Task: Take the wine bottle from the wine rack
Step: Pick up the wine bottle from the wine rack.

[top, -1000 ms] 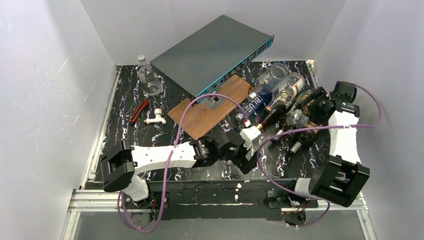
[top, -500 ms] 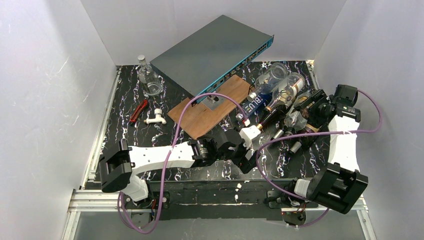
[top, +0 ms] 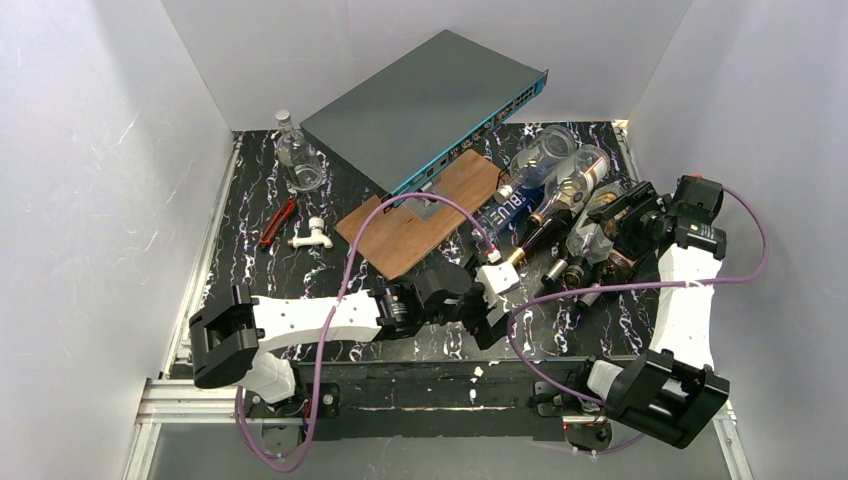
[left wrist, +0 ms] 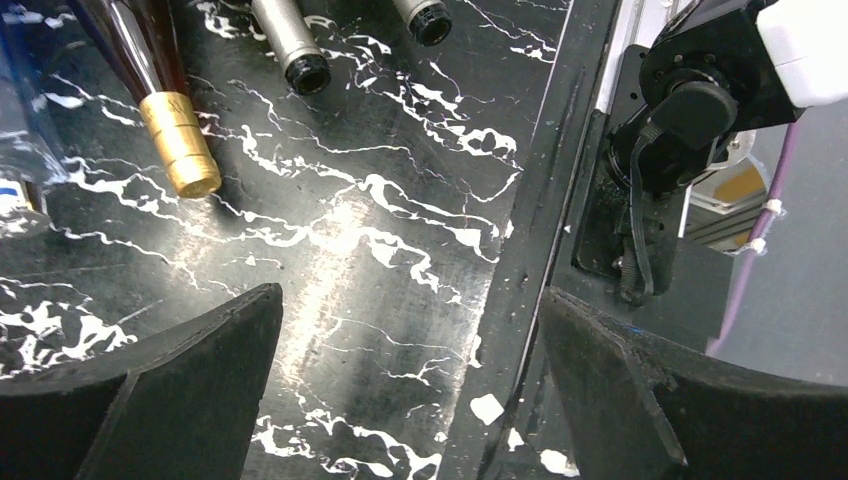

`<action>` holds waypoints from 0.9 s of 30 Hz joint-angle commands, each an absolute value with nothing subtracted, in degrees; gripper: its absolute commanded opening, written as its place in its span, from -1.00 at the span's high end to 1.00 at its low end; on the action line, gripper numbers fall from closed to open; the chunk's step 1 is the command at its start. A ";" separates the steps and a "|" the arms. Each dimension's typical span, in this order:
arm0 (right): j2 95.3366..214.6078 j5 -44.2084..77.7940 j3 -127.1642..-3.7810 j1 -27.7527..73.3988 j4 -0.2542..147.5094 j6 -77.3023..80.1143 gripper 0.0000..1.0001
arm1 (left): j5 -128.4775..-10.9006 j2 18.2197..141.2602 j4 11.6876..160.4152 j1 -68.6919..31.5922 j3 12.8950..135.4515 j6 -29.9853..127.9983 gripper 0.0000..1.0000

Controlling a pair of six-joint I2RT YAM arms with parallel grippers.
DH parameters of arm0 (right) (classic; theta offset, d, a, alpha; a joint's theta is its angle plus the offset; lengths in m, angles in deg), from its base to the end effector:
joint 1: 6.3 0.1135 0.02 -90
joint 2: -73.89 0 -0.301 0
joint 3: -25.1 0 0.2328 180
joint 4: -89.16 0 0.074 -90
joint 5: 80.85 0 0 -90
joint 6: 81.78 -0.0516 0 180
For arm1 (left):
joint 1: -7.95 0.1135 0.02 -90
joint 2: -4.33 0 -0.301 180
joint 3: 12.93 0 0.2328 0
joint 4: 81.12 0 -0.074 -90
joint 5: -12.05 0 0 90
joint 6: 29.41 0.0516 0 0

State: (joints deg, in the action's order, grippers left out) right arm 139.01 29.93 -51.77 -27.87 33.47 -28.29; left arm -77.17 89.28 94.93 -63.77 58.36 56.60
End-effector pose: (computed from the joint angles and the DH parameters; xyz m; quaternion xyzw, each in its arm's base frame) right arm 0.2014 -0.0599 0.3491 0.3777 0.8257 0.2146 0.3600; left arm 0.1058 -0.3225 0.3204 0.4530 0.6678 -0.3667 0.4629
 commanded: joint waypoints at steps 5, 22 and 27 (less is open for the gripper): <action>134.09 36.93 -50.63 -28.28 35.78 -31.33 0.97 | -77.16 81.88 108.56 -63.67 51.65 66.61 -0.99; 131.23 42.17 -49.16 -28.19 31.76 -32.60 0.97 | -80.10 81.45 116.51 -64.79 49.26 71.49 -0.99; 130.46 43.94 -48.20 -27.81 31.30 -33.45 0.97 | -81.29 80.59 117.01 -65.40 47.95 73.99 -0.99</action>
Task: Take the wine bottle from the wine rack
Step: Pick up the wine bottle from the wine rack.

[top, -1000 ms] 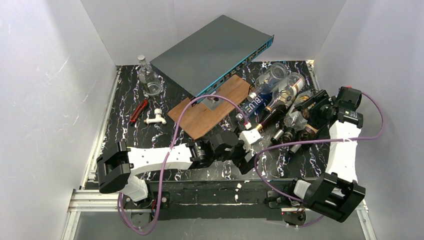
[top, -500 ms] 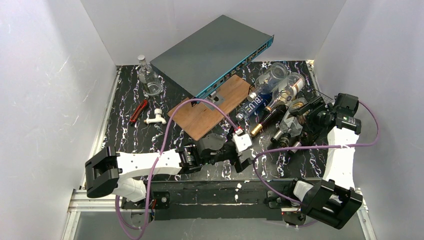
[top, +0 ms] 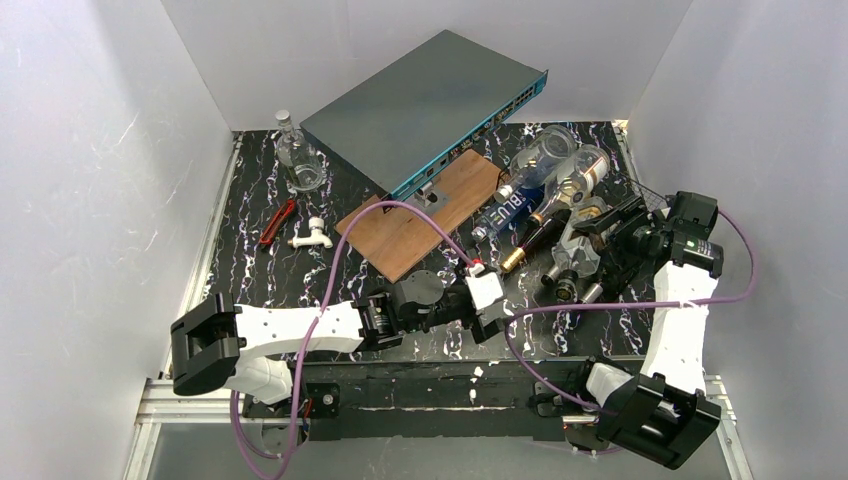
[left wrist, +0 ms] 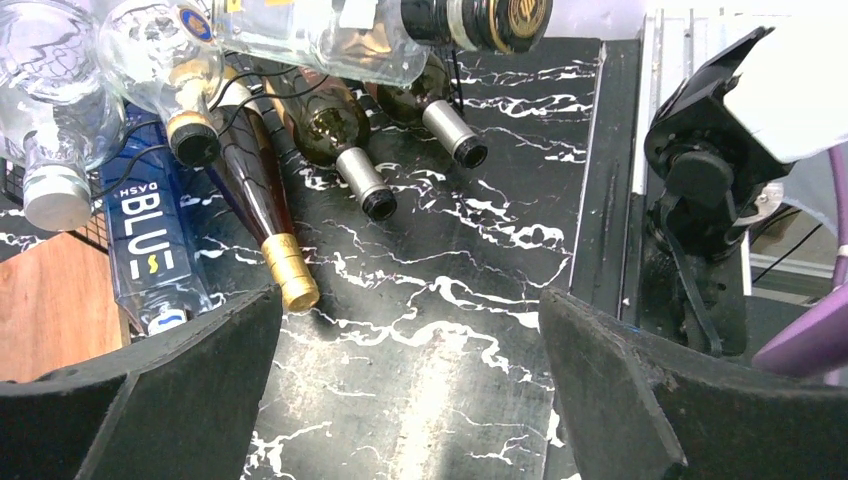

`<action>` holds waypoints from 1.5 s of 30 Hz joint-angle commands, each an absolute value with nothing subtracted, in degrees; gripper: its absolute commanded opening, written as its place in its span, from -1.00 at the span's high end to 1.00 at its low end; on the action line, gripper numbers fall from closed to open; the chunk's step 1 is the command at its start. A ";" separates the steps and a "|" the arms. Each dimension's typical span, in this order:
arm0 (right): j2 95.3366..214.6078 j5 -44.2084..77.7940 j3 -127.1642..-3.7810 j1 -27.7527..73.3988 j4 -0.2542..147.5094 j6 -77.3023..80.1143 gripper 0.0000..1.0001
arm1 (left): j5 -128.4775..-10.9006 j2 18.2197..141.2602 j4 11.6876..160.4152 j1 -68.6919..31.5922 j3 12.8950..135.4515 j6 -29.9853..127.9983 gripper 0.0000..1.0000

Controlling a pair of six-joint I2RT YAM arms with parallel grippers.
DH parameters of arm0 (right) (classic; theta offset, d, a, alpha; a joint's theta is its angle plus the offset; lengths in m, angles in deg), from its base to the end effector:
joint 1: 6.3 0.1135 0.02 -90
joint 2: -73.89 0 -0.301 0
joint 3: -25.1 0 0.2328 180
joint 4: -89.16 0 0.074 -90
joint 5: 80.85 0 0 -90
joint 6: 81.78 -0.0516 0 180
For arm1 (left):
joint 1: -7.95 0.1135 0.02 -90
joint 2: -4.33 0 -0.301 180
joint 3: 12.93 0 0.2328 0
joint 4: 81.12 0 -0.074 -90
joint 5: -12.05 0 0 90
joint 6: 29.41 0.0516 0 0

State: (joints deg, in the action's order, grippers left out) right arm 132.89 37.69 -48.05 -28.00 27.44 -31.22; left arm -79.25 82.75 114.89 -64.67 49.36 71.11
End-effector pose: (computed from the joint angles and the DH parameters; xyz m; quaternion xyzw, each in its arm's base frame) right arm 0.1682 -0.0404 0.3403 0.3827 0.8233 0.2811 0.3111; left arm 0.0934 -0.2944 0.3434 0.4637 0.5349 -0.3574 0.6093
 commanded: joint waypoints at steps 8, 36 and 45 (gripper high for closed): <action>130.48 44.92 -47.61 -25.58 31.68 -33.96 0.97 | -82.88 80.26 117.43 -67.12 47.82 78.37 -0.99; 120.58 44.69 -42.05 -19.14 27.03 -40.15 0.97 | -84.75 80.24 118.00 -72.24 51.27 83.88 -0.99; 120.23 44.66 -40.89 -18.76 26.00 -40.76 0.97 | -86.74 80.30 121.18 -73.90 52.69 83.63 -0.99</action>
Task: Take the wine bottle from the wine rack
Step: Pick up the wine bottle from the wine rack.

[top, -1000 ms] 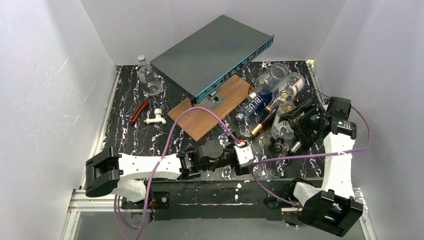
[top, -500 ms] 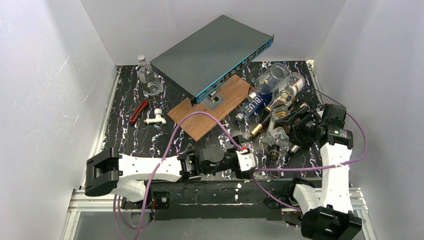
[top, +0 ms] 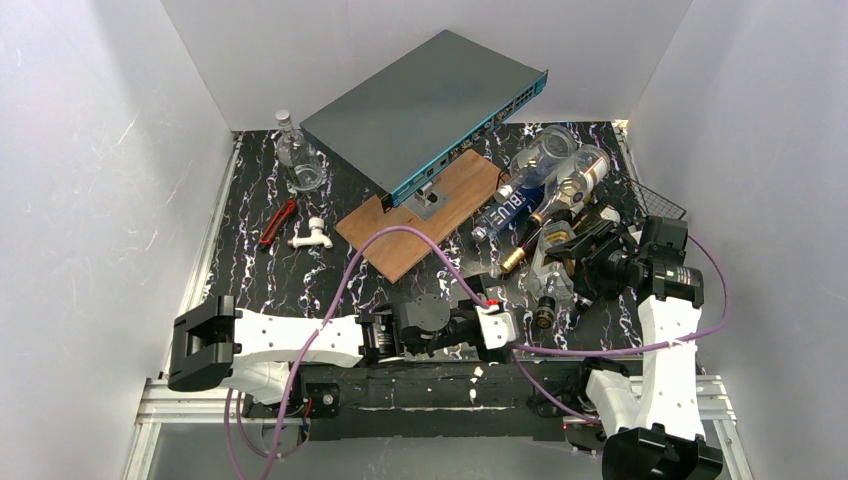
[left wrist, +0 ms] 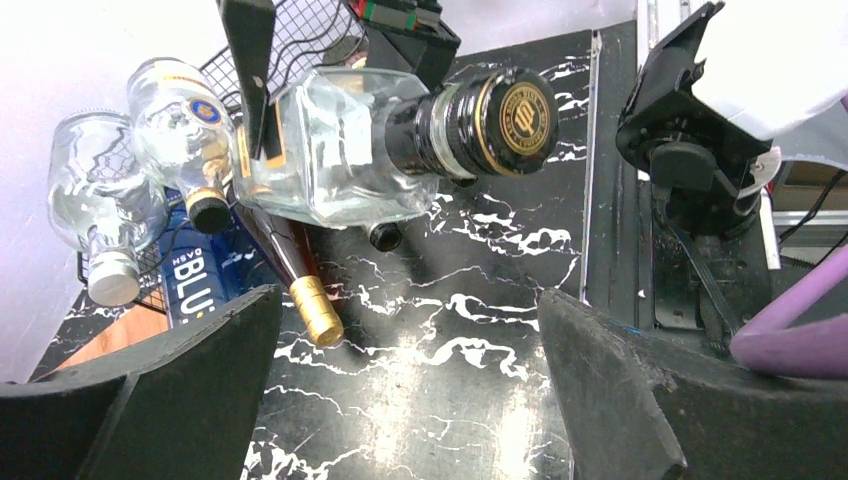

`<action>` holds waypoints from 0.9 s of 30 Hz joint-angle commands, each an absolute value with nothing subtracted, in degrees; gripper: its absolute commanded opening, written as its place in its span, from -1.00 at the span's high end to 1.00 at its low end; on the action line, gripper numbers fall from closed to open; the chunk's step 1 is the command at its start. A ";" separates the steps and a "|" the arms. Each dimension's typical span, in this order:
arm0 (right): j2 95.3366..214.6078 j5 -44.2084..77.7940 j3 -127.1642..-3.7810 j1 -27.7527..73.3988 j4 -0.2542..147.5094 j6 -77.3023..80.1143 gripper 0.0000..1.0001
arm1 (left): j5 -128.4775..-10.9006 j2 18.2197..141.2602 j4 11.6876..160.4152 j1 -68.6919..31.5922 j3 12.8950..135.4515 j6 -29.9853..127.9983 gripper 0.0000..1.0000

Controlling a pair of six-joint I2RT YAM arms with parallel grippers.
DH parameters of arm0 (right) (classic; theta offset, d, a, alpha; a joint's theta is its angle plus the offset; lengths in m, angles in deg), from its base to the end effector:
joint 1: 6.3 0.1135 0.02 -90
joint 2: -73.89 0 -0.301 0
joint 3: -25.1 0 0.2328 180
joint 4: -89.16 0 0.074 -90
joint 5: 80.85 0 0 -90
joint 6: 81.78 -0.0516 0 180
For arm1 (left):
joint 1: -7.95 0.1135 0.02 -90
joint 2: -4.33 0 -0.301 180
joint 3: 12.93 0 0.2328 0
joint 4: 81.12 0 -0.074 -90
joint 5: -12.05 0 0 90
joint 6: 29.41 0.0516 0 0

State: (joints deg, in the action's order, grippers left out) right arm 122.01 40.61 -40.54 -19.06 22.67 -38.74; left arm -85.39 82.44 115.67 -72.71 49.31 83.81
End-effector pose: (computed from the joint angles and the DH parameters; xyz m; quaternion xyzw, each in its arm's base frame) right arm 0.1216 0.0001 0.3187 0.3664 0.8291 0.3419 0.2478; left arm 0.0564 -0.3019 0.3464 0.5226 0.4679 -0.3019 0.6456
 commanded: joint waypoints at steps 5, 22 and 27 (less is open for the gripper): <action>120.34 45.08 -40.25 -18.70 26.33 -41.49 0.97 | -86.83 82.13 123.49 -74.71 54.12 84.07 -0.99; 122.99 46.33 -39.45 -18.70 26.79 -43.54 0.97 | -83.85 88.31 126.97 -75.14 56.90 84.29 -0.89; 123.35 46.35 -38.60 -18.61 26.73 -43.78 0.97 | -84.37 89.64 127.43 -75.18 58.09 84.59 -0.77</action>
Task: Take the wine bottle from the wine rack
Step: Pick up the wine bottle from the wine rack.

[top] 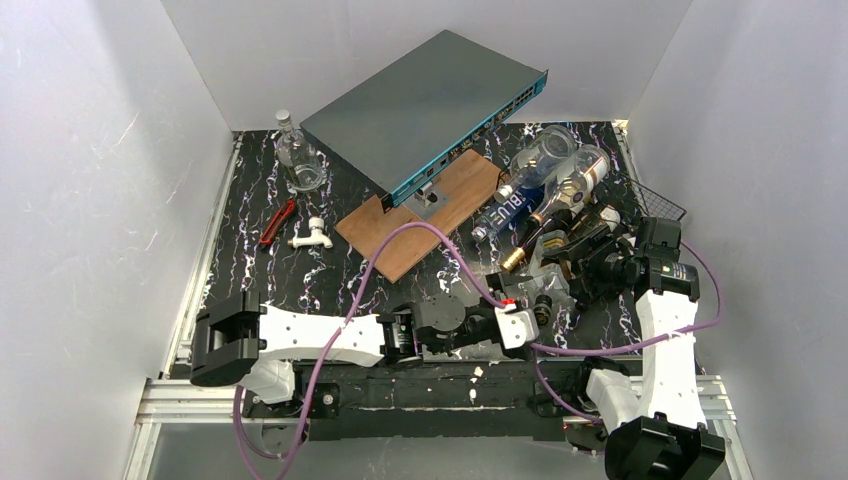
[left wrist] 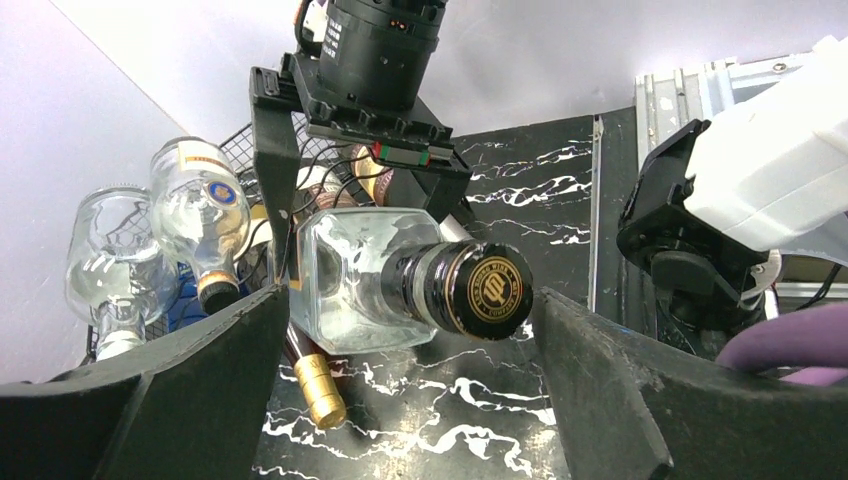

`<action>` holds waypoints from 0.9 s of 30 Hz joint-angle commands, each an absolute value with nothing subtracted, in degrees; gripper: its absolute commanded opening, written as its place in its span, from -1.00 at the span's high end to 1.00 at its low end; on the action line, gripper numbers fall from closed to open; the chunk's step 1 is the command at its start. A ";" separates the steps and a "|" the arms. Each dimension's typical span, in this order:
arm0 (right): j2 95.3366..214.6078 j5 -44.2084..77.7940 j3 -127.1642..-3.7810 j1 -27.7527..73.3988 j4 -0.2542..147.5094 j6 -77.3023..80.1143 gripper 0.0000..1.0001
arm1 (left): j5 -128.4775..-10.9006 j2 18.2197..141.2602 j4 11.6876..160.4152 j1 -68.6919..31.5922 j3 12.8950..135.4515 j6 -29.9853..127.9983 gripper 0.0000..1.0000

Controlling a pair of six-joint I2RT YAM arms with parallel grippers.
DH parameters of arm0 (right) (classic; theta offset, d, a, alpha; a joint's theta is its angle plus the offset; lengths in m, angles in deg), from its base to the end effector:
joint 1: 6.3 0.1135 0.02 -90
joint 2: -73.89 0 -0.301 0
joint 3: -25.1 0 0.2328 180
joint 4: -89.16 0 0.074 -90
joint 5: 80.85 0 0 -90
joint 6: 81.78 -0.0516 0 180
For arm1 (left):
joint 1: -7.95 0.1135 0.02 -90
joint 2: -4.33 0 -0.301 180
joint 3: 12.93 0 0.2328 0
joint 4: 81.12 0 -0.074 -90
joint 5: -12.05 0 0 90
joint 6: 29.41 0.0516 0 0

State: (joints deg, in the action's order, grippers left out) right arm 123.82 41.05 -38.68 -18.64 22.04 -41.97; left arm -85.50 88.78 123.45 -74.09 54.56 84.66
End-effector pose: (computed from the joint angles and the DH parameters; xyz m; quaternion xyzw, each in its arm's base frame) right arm 0.1257 0.0004 0.3052 0.3996 0.8249 0.3450 0.2020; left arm 0.0535 -0.3334 0.3618 0.4955 0.4346 -0.3259 0.6778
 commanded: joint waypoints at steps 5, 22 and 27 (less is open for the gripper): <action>123.69 46.82 -38.34 -18.61 27.10 -44.28 0.97 | -84.31 91.30 127.78 -75.13 59.08 84.32 -0.61; 124.37 47.69 -38.00 -18.49 27.99 -45.31 0.97 | -86.58 95.38 127.98 -75.17 60.71 87.69 -0.36; 124.51 47.59 -37.79 -18.35 28.04 -45.24 0.97 | -87.05 95.63 128.07 -75.15 61.19 88.09 -0.22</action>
State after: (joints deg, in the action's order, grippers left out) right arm 124.92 42.39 -36.84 -18.53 23.33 -44.12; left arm -86.66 95.42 125.75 -74.05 58.17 86.56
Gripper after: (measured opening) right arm 0.762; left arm 0.626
